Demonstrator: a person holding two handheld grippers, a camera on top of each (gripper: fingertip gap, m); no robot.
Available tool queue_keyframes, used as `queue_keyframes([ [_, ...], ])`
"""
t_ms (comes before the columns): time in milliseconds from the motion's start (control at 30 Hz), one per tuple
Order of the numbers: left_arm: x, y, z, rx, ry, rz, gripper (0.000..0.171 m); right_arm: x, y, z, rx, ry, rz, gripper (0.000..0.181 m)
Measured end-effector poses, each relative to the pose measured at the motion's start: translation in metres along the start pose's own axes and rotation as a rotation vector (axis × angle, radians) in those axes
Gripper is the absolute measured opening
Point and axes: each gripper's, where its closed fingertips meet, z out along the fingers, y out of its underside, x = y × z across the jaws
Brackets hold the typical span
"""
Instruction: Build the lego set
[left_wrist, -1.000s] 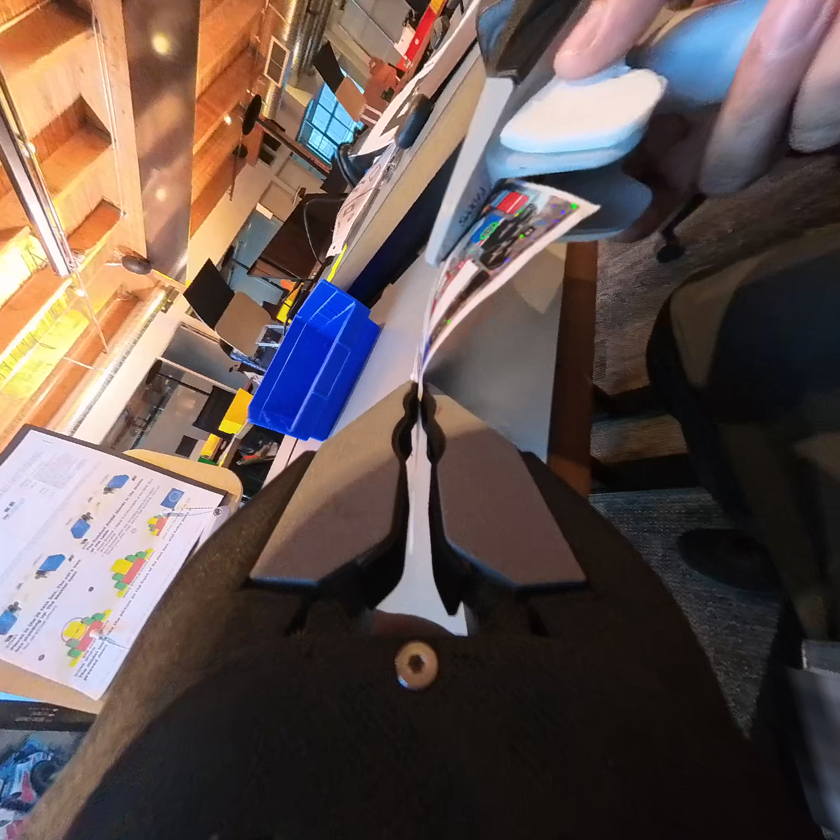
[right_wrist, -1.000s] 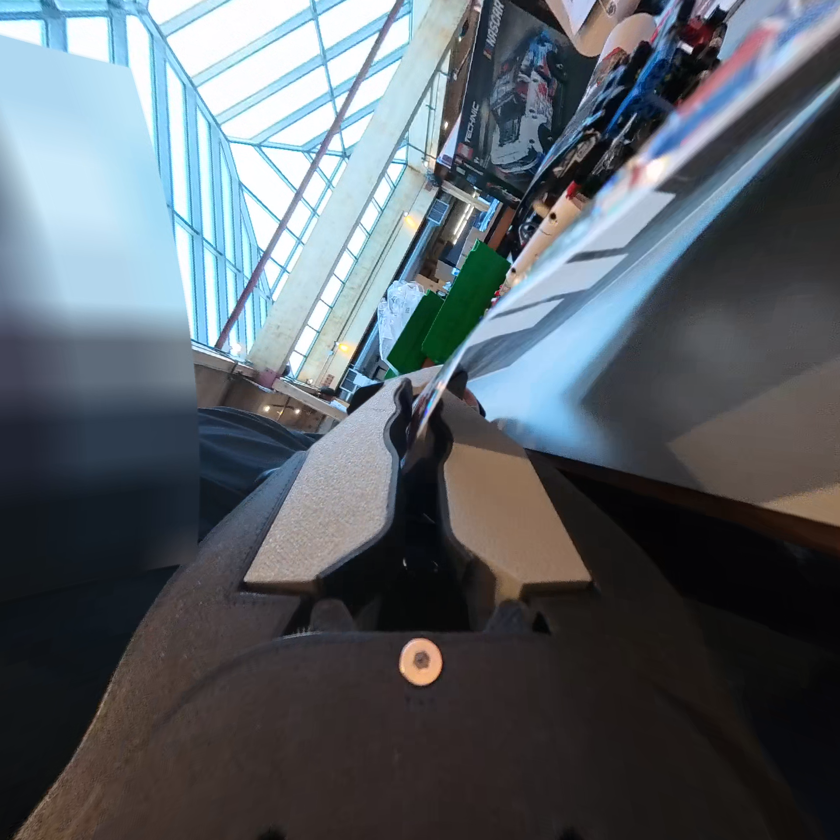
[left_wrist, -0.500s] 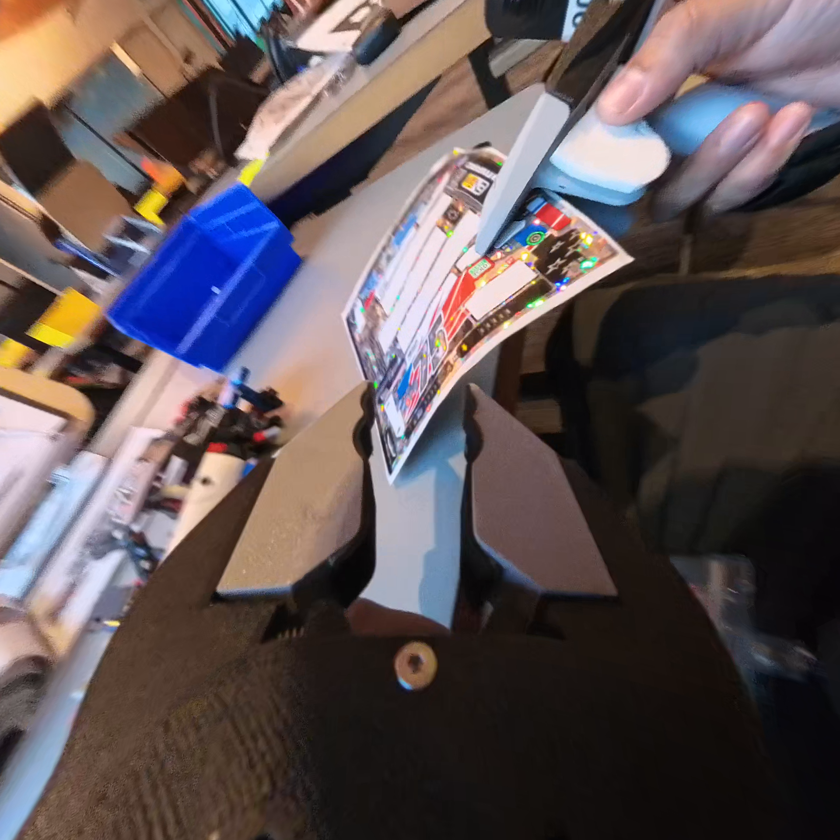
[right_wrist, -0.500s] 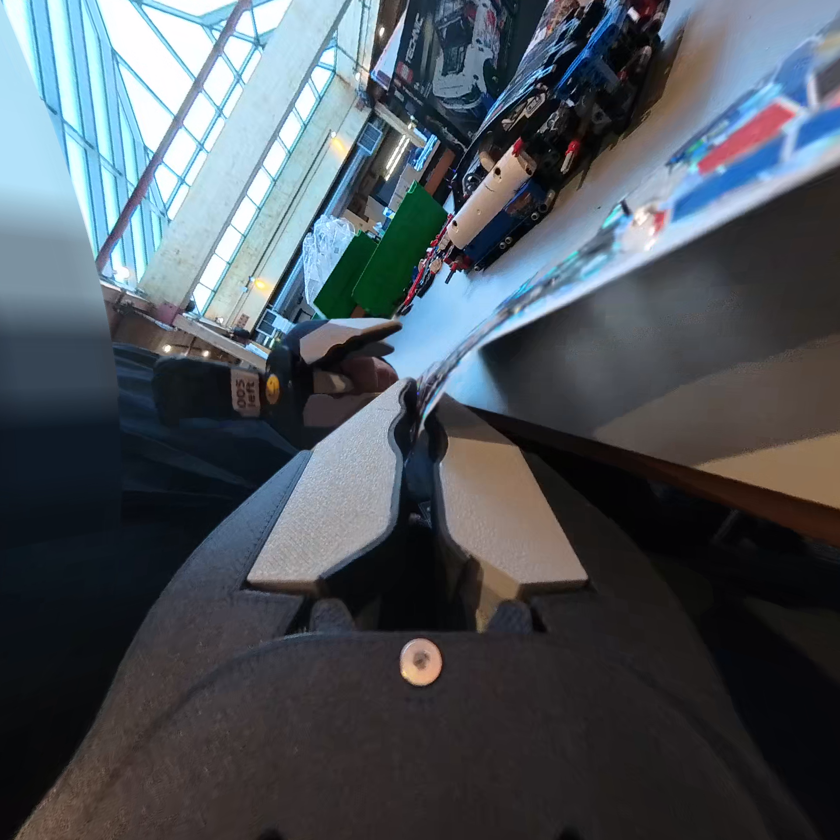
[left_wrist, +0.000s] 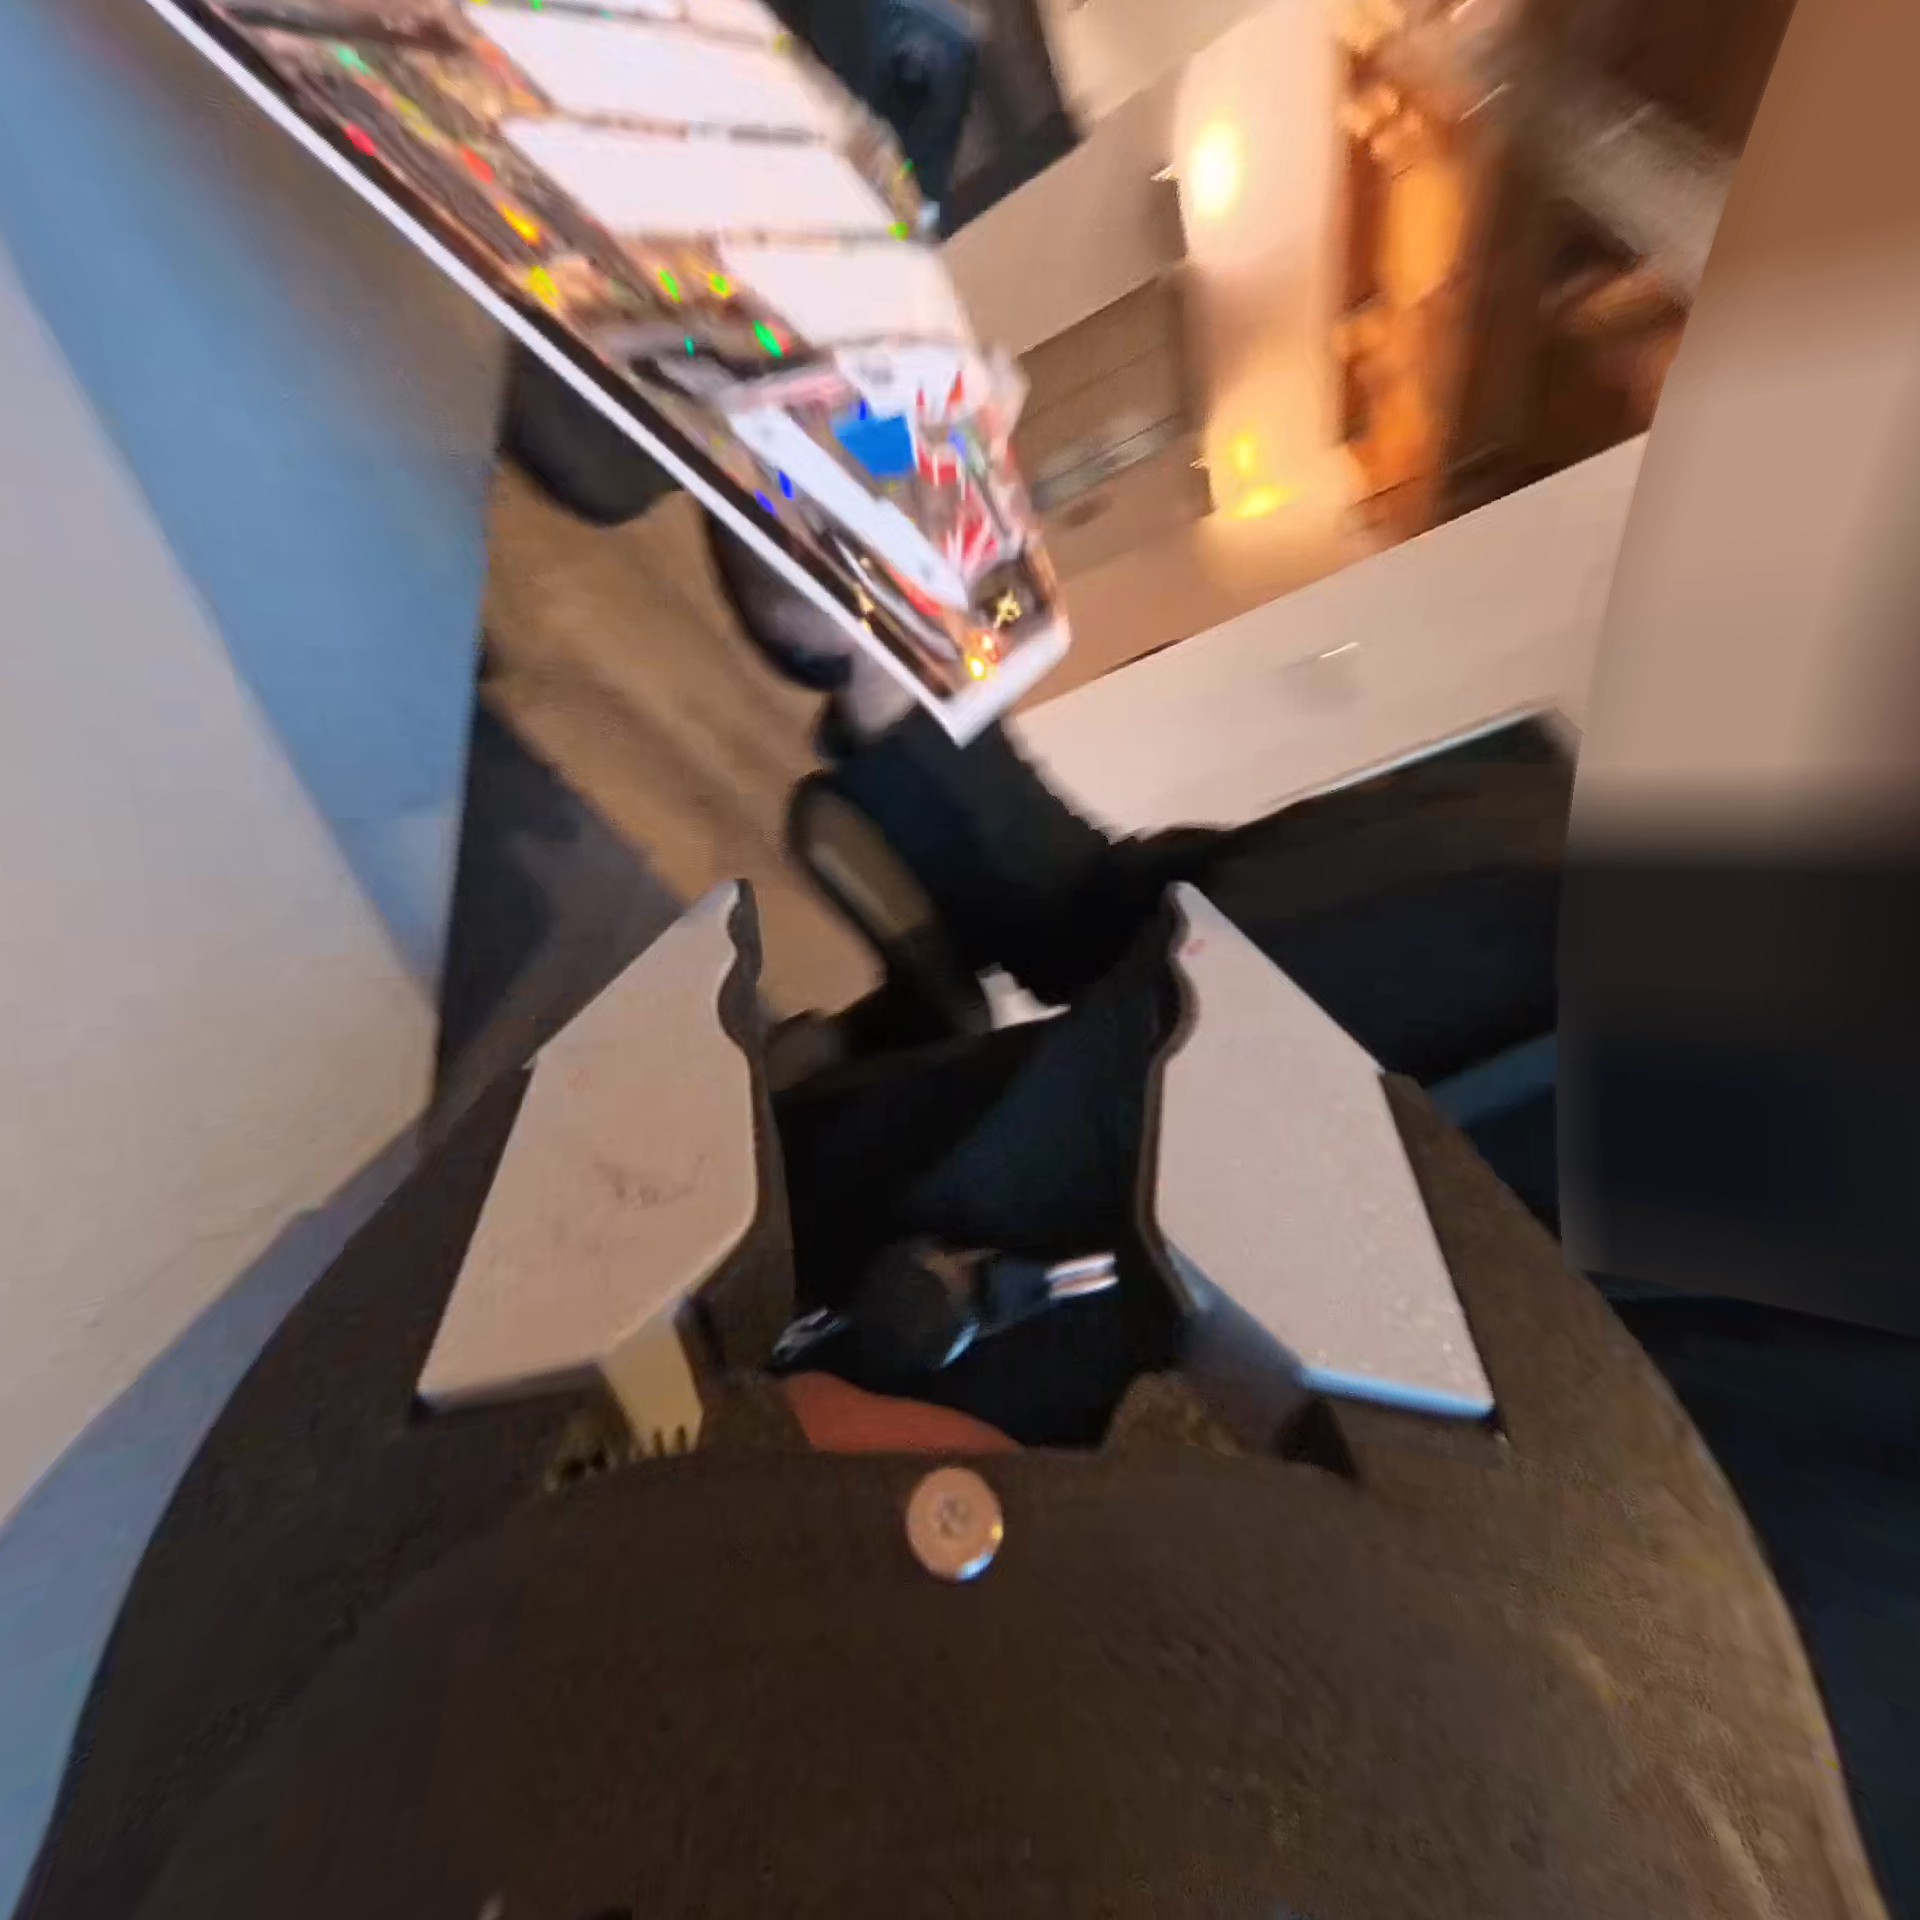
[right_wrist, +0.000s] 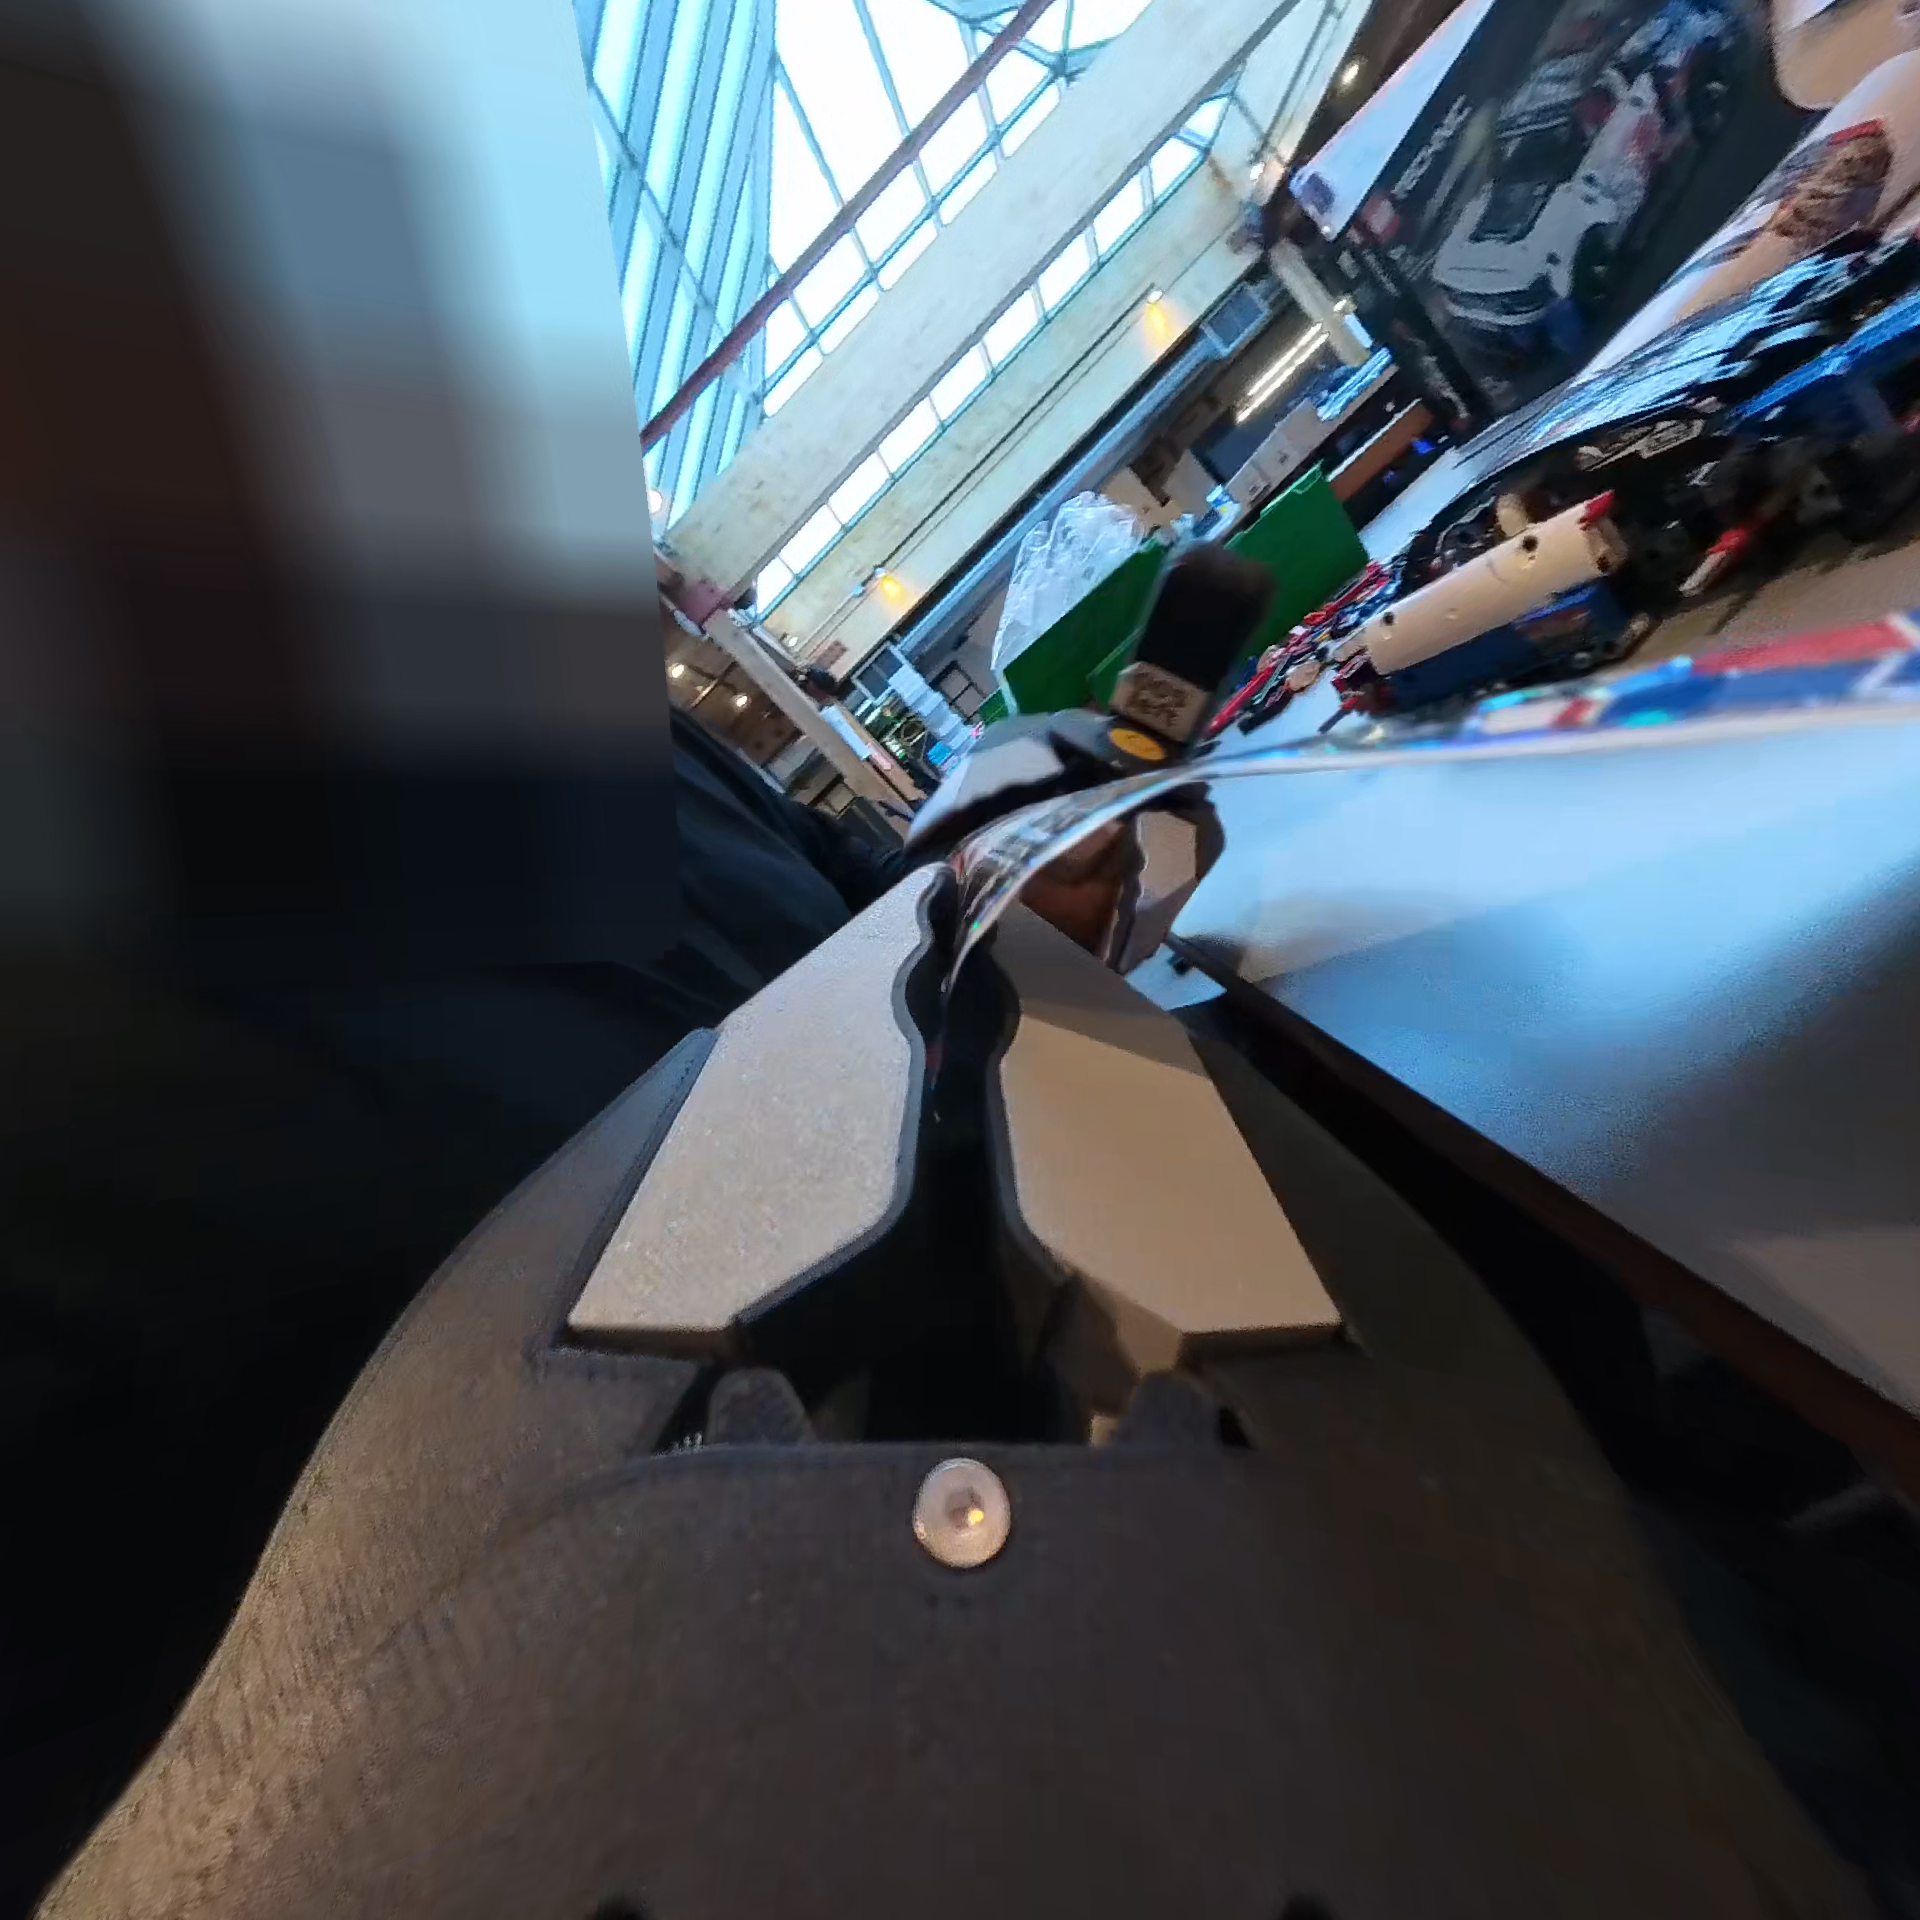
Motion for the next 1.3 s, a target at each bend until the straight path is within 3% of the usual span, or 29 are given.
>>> queue_keyframes([
  [100,0.013,-0.02,0.003,0.058,0.182,-0.104,0.066,-0.005,0.006,-0.003,-0.039,-0.028,-0.02,0.0],
  [267,0.003,-0.023,0.017,-0.008,0.15,-0.06,0.058,-0.005,0.024,-0.008,-0.15,0.015,-0.047,0.0],
  [333,0.003,-0.025,0.019,-0.011,0.152,-0.053,0.047,-0.005,0.031,-0.01,-0.196,0.038,-0.066,0.0],
  [433,-0.009,-0.024,0.021,-0.031,0.067,-0.01,0.005,-0.001,0.033,-0.016,-0.208,0.078,-0.067,0.0],
  [467,-0.01,-0.024,0.022,-0.034,0.053,0.012,0.0,0.0,0.033,-0.017,-0.212,0.088,-0.064,0.0],
  [700,-0.017,-0.022,0.023,-0.038,-0.047,0.079,0.0,0.02,0.033,-0.027,-0.224,0.234,-0.017,0.003],
  [833,-0.024,-0.024,0.021,-0.011,-0.106,0.109,0.0,0.045,0.027,-0.055,-0.235,0.532,0.013,0.017],
  [967,-0.027,-0.028,0.02,0.023,-0.138,0.126,0.0,0.043,0.002,-0.077,-0.157,0.783,-0.113,0.024],
  [1033,-0.03,-0.028,0.021,0.026,-0.163,0.129,0.0,0.026,-0.004,-0.059,-0.152,0.768,-0.243,0.023],
  [1167,-0.036,-0.026,0.023,0.006,-0.205,0.138,0.0,0.021,0.024,-0.023,-0.348,0.775,-0.433,0.034],
  [1300,-0.038,-0.03,0.022,0.03,-0.221,0.109,0.0,0.031,0.049,0.016,-0.428,0.768,-0.55,0.057],
])
